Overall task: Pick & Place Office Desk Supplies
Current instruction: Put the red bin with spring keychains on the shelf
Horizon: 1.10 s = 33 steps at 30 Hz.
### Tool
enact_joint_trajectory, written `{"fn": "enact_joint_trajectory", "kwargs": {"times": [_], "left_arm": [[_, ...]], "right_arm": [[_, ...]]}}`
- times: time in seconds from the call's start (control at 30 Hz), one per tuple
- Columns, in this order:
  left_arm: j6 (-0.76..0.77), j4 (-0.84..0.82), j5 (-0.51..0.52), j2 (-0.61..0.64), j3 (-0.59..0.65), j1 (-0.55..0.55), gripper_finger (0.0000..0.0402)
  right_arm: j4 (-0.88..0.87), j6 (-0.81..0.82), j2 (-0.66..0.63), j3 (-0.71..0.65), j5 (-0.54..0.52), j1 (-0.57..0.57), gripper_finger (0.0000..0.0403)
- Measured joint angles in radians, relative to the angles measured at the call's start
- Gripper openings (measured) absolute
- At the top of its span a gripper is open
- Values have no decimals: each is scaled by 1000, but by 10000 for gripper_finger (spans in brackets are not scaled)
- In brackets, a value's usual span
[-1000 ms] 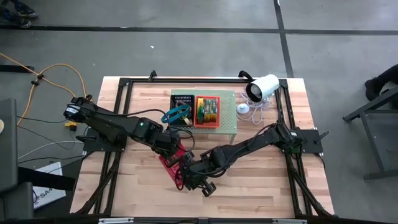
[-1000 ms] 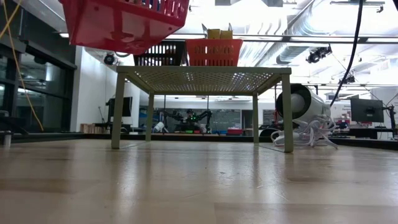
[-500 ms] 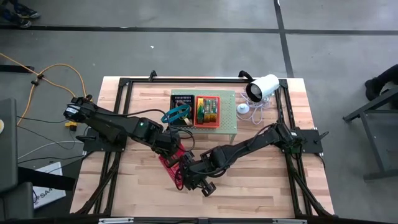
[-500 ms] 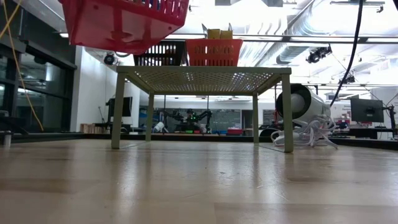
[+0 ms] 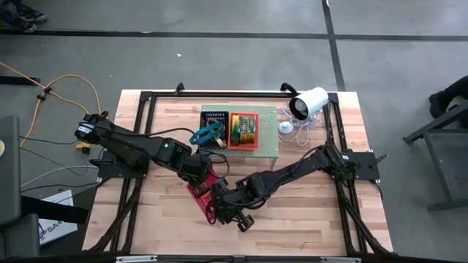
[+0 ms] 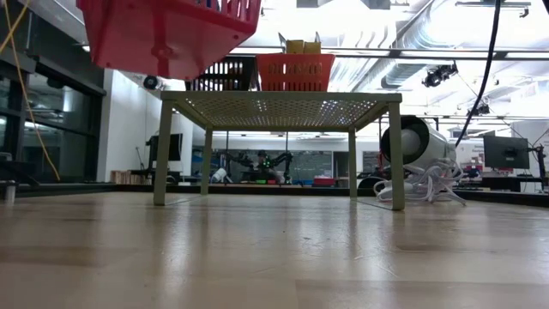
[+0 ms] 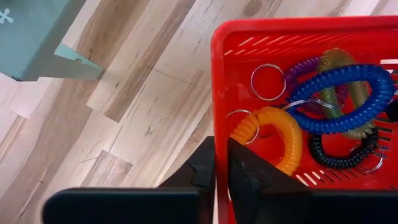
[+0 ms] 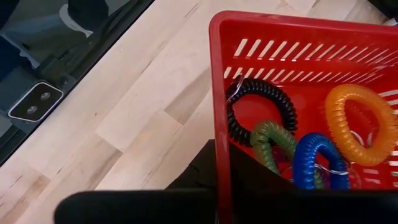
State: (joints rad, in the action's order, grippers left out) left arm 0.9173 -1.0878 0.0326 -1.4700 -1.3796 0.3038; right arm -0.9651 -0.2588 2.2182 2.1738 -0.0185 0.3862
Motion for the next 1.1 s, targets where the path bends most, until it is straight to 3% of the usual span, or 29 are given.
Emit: {"fn": "enact_joint_trajectory", "kwargs": {"times": [0.47,1.1], "left_arm": [[-12,1,-1,0,0,0,101],[-22,12,8,0,0,0,111]], "right_arm": [[2,0,1,0,-2,0,3],[-1,-24,1,0,-9,3,3]]}}
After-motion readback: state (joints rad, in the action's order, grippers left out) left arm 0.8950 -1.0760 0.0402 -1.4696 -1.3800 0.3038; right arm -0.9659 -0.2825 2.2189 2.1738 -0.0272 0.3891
